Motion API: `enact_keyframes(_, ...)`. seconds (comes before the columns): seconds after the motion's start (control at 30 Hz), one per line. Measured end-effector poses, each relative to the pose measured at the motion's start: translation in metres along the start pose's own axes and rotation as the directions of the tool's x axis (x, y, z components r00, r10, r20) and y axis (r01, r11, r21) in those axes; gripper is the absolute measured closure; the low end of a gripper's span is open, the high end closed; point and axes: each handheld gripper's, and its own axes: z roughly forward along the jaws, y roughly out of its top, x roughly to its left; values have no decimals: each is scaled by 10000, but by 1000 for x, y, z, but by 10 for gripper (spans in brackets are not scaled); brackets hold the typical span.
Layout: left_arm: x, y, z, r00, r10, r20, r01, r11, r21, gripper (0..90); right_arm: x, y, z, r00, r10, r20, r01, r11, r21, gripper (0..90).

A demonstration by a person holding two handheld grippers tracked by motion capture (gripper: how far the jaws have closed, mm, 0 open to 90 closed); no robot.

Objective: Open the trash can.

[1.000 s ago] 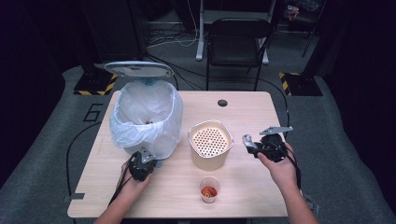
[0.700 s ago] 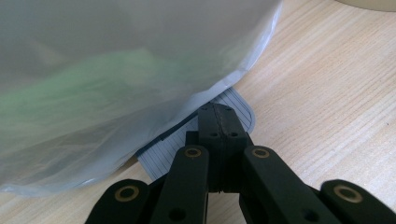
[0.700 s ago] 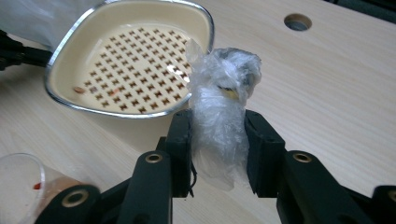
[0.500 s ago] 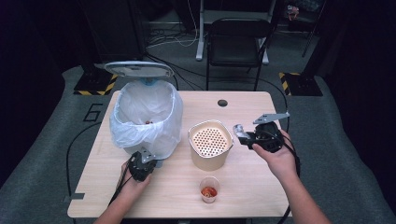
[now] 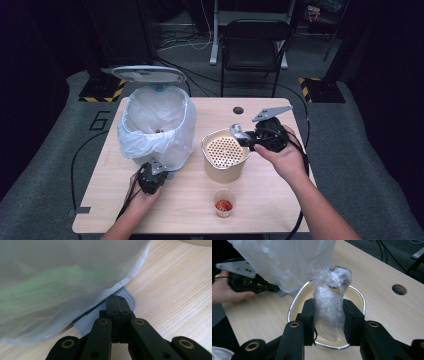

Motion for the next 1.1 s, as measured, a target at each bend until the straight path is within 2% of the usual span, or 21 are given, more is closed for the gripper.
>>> enact_keyframes(0.17, 0, 0, -1, 10000, 3, 76, -4, 10000, 78, 900, 9, 18, 10, 9984, -339, -460, 334, 9994, -108, 663)
enact_keyframes(0.27, -1, 0, 0, 10000, -7, -30, 7, 10000, -34, 900, 13, 25, 14, 9977, -400, -540, 395, 9992, -109, 663)
enact_keyframes(0.3, 1, 0, 1, 9998, 216, 37, -216, 9998, -40, 900, 15, 29, 16, 9967, -558, -594, 551, 9984, -129, 664)
enact_keyframes(0.33, 0, 0, 1, 10000, 7, -36, -7, 10000, -74, 900, 17, 33, 17, 9966, -519, -635, 514, 9986, -99, 663)
enact_keyframes(0.4, 0, 0, 0, 10000, 44, -2, -44, 10000, 19, 900, 21, 41, 21, 9952, -673, -710, 666, 9977, -121, 663)
enact_keyframes(0.43, 3, 1, -1, 9991, 408, 104, -409, 9991, 94, 900, 21, 43, 23, 9944, -737, -757, 726, 9972, -165, 663)
enact_keyframes(0.47, 5, 2, -1, 9982, 573, 157, -575, 9982, 143, 900, 23, 47, 25, 9939, -764, -793, 750, 9970, -207, 663)
enact_keyframes(0.5, 6, 1, -1, 9984, 538, 177, -540, 9985, 100, 900, 24, 49, 26, 9942, -683, -832, 675, 9976, -133, 663)
enact_keyframes(0.53, 6, 1, 0, 9982, 442, 397, -443, 9990, 9, 900, 25, 52, 27, 9935, -712, -885, 702, 9974, -147, 663)
enact_keyframes(0.57, 5, 0, 2, 9998, 137, 135, -133, 9996, -252, 900, 26, 54, 29, 9921, -805, -960, 789, 9967, -200, 663)
enact_keyframes(0.63, 5, 0, 2, 9993, 104, 367, -97, 9998, -198, 900, 29, 60, 33, 9900, -976, -1022, 960, 9952, -203, 663)
enact_keyframes(0.7, 5, 0, 1, 9996, -4, 290, 7, 10000, -97, 900, 31, 65, 36, 9883, -1105, -1052, 1087, 9938, -227, 663)
enact_keyframes(0.73, 6, 1, 2, 9992, 147, 383, -141, 9998, -155, 900, 32, 70, 40, 9863, -1147, -1187, 1124, 9933, -261, 663)
enact_keyframes(0.8, 6, 0, 2, 9992, 112, 380, -104, 9997, -198, 900, 33, 72, 42, 9856, -1117, -1270, 1086, 9936, -313, 664)
enact_keyframes(0.83, 8, 1, 1, 9983, 456, 361, -454, 9990, -49, 900, 34, 74, 44, 9847, -1114, -1341, 1080, 9936, -329, 663)
enact_keyframes(0.87, 6, 0, 1, 9988, 365, 318, -361, 9993, -111, 900, 35, 76, 45, 9840, -1142, -1368, 1108, 9933, -324, 663)
enact_keyframes(0.9, 3, 0, 1, 9998, 56, 191, -53, 9999, -119, 900, 37, 78, 47, 9828, -1149, -1444, 1125, 9933, -247, 663)
enact_keyframes(1.1, 3, 0, 1, 9997, 17, 227, -14, 9999, -121, 900, 47, 90, 55, 9778, -1340, -1614, 1303, 9909, -329, 663)
